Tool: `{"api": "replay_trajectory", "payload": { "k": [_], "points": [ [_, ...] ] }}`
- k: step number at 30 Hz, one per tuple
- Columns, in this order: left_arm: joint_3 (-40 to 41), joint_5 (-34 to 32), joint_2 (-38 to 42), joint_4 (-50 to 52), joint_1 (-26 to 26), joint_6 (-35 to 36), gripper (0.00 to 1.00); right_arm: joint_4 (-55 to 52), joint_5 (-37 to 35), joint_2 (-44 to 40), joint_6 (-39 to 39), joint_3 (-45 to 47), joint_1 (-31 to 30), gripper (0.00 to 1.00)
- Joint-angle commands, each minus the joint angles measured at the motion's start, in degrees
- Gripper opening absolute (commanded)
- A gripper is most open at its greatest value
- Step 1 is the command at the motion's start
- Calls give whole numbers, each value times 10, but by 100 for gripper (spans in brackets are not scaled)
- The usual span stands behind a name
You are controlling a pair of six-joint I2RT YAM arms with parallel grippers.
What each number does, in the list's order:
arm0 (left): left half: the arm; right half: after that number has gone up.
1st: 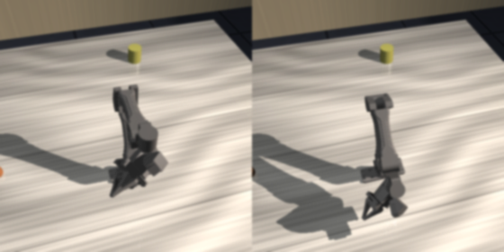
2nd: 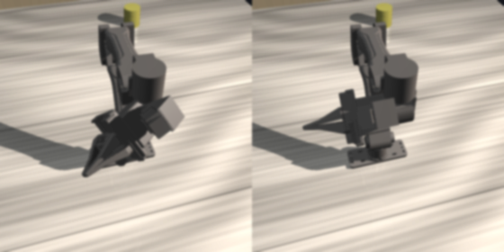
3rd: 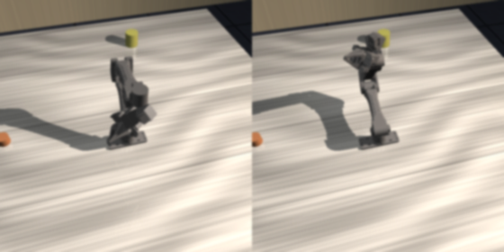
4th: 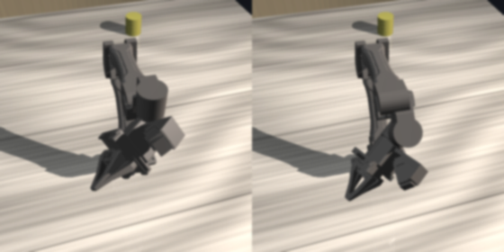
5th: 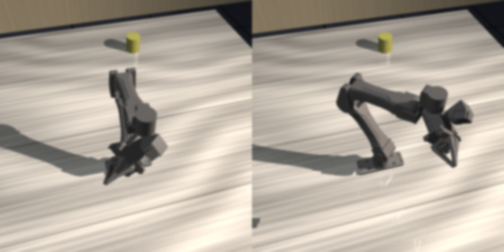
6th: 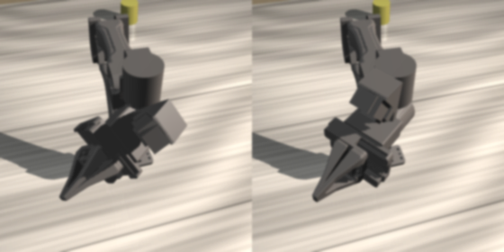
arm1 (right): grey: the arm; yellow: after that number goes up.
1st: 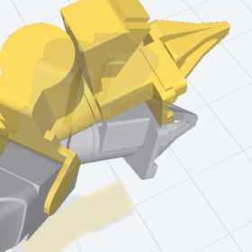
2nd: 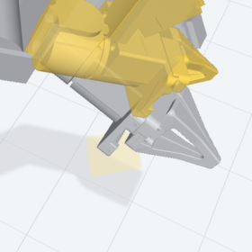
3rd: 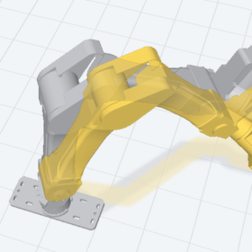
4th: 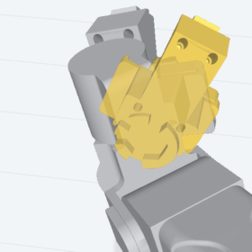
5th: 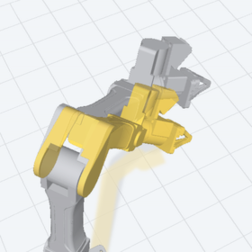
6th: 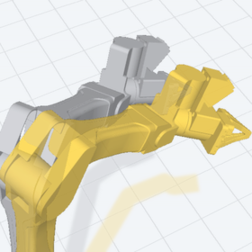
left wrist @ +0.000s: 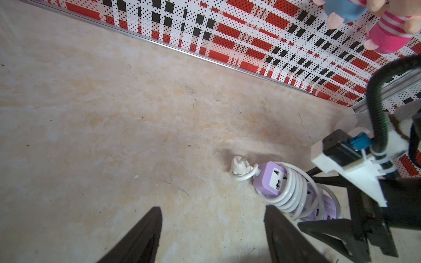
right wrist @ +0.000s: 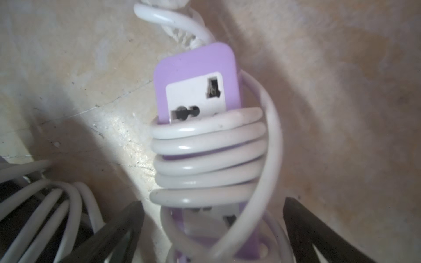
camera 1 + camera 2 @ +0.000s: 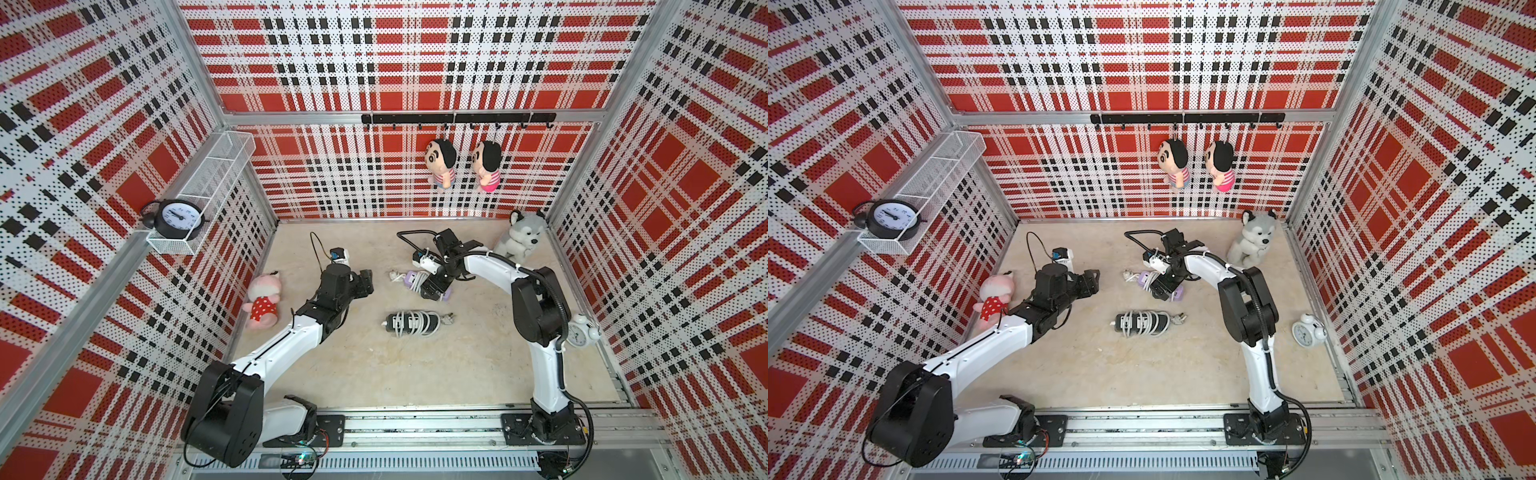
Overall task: Unwrap the cord wrapped around the power strip
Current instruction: Pick up the power strip from the center of the board, then unwrap the power cord from the power strip.
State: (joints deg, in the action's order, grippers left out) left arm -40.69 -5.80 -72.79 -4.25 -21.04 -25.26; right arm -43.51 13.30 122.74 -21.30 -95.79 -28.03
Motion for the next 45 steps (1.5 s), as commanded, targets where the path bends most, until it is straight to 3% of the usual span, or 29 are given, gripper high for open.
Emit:
{"api": "replay_trajectory", "payload": {
  "k": [1,5,14,16,19,24,30,34,36,38,42,45],
  "points": [
    [-2,-1,12,-2,0,7,75,-16,-40,27,-1,-19,-9,100],
    [-1,1,15,-6,0,6,74,-19,-71,56,14,-47,-14,98],
    [-1,-2,41,0,4,4,72,13,-72,39,31,-28,-13,60],
    [-5,-1,45,3,7,8,72,11,-67,36,28,-29,-13,55],
    [-21,-10,51,17,7,23,72,4,-47,24,26,-32,-8,54],
    [-37,-8,57,35,15,11,68,-4,28,-33,26,-22,10,43],
    [-55,16,55,33,15,4,45,-34,110,-102,54,-14,29,34],
    [-58,15,60,42,4,65,25,-57,150,-129,83,-17,34,32],
    [-64,18,59,42,-12,103,23,-73,182,-140,99,-19,38,32],
    [-75,25,54,38,-30,148,26,-84,209,-153,104,-17,38,31],
    [-110,57,29,29,-45,205,56,-95,241,-187,114,-2,33,29],
    [-140,94,10,31,-46,241,65,-121,234,-197,124,-3,29,27]
  ]
}}
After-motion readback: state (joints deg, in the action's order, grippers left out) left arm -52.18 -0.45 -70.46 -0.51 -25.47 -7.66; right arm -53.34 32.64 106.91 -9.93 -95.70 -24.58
